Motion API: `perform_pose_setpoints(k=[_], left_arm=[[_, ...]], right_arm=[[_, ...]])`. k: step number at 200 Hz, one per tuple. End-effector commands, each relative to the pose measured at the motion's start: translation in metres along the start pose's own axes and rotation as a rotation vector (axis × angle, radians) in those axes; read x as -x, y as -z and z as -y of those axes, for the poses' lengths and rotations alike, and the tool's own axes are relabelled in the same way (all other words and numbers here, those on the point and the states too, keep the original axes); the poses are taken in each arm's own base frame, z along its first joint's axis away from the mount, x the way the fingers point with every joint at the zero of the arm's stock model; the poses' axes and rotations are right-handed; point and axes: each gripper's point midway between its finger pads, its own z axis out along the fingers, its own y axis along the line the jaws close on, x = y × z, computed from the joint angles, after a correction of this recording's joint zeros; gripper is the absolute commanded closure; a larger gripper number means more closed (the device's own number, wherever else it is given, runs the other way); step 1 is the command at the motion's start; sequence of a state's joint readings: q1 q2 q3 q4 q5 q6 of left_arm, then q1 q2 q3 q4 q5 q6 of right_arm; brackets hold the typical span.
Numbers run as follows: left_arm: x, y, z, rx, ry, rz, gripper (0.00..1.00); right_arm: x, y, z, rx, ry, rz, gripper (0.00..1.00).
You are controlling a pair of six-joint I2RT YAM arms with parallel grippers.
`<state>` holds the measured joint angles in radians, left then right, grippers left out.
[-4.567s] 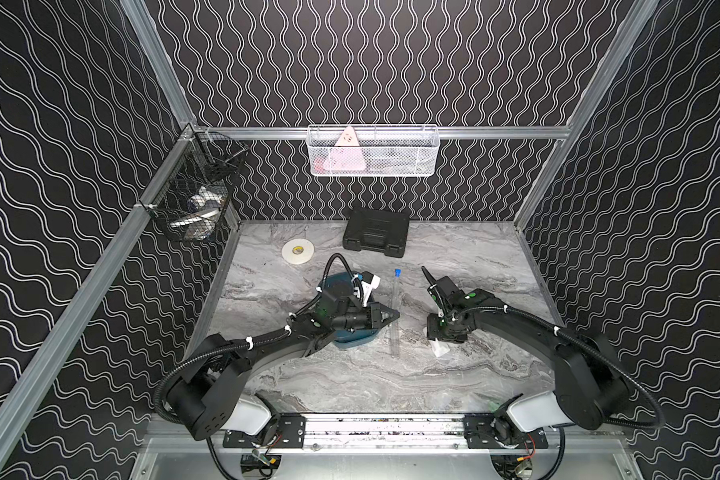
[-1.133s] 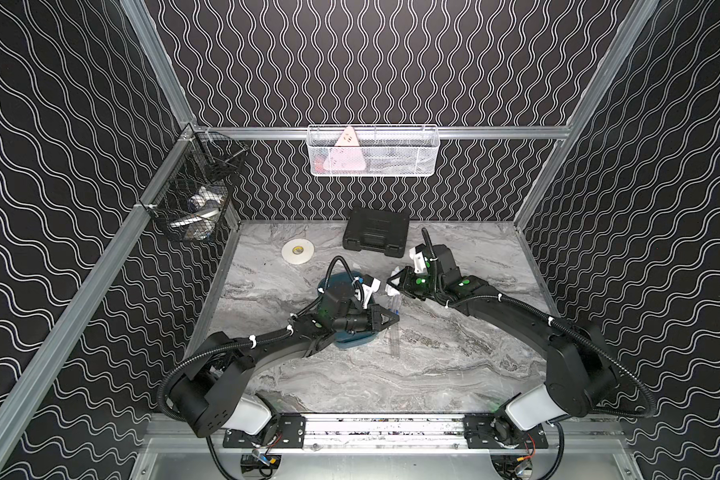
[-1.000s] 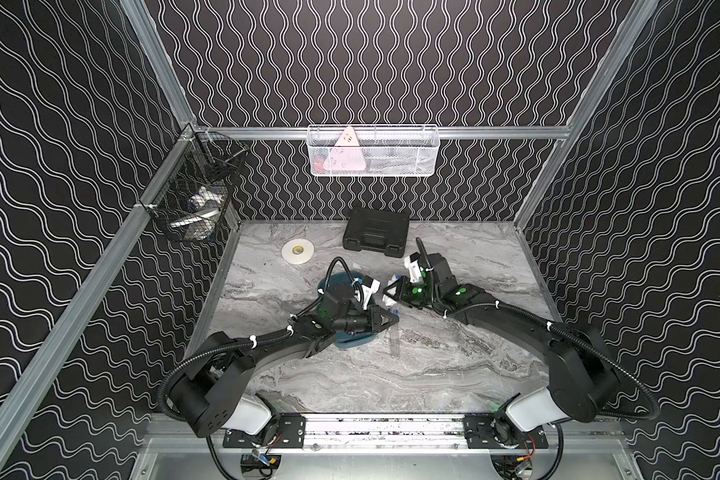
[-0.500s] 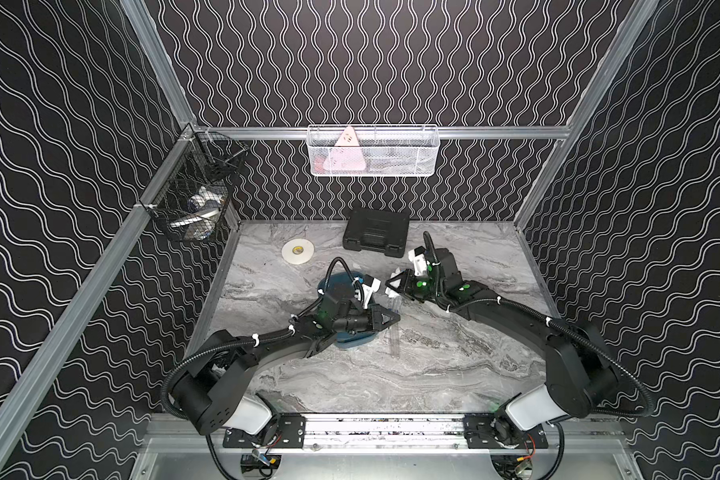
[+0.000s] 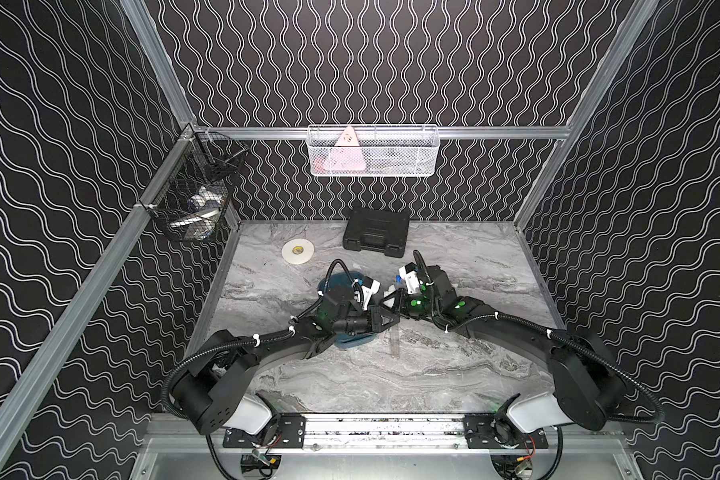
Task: Wipe the exteriors of test tubes
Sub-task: Wipe the dirt from the test tube.
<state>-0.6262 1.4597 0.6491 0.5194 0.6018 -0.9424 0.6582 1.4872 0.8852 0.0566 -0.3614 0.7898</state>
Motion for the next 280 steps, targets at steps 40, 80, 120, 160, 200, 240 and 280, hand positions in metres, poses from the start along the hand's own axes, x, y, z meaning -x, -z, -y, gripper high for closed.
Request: perform_pose_setpoints(k=[40,80,120,160,200,240,280], left_arm=[[0.014,0.005,0.016,-0.037,-0.04,0.057,0.85],[0.015,0.005,0.015,-0.036,-0.038,0.063,0.85],[0.014,0.002,0.013,-0.04,-0.036,0.055,0.85],[0.014,0.003,0.014,-0.038,-0.037,0.056,0.85],[0.014,0.007,0.015,-0.039,-0.036,0.068,0.85],[0.014,0.006,0.014,-0.037,-0.039,0.067,0.85],[0.013,0.004,0.014,-0.044,-0.035,0.058,0.85]], right_arm=[[0.059,0.007,-0.006,0.058,0.021,0.055,0.82],[0.019,0.005,-0.011,0.057,0.026,0.001,0.82],[-0.003,0.003,-0.009,0.066,0.001,0.001,0.82],[0.04,0.009,-0.008,0.072,0.017,0.053,0.82],[0.053,0.013,-0.01,0.081,0.035,0.035,0.82],[0.003,0.007,-0.014,0.113,0.01,-0.016,0.82],[0.002,0.008,-0.011,0.113,0.028,0.003,0.82]])
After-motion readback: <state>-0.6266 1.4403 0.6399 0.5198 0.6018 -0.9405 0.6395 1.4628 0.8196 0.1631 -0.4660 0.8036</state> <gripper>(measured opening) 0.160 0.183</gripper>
